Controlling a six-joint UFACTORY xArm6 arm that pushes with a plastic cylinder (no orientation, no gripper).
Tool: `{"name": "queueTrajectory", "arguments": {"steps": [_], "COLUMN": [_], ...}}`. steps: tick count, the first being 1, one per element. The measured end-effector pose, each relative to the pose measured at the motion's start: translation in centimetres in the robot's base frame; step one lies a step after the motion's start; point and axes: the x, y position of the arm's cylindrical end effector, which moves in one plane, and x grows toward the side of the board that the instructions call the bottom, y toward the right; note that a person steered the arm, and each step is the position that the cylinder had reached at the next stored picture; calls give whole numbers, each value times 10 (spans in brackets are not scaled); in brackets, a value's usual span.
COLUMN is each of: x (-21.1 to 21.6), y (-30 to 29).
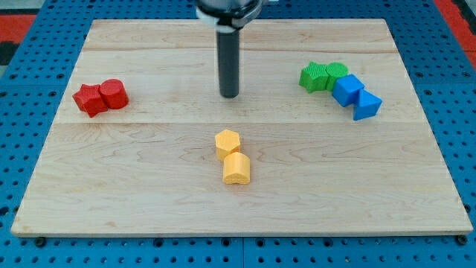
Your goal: Separate the red star from red circle
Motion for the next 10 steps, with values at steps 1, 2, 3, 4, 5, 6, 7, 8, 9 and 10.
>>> {"name": "queueTrajectory", "arguments": {"steps": [1, 2, 3, 4, 5, 6, 7, 8, 9, 10], "x": [9, 30, 54, 37, 20, 20, 15, -13, -25, -48], "y": [-93, -167, -227, -248, -214, -198, -193, -186, -125, -102]}}
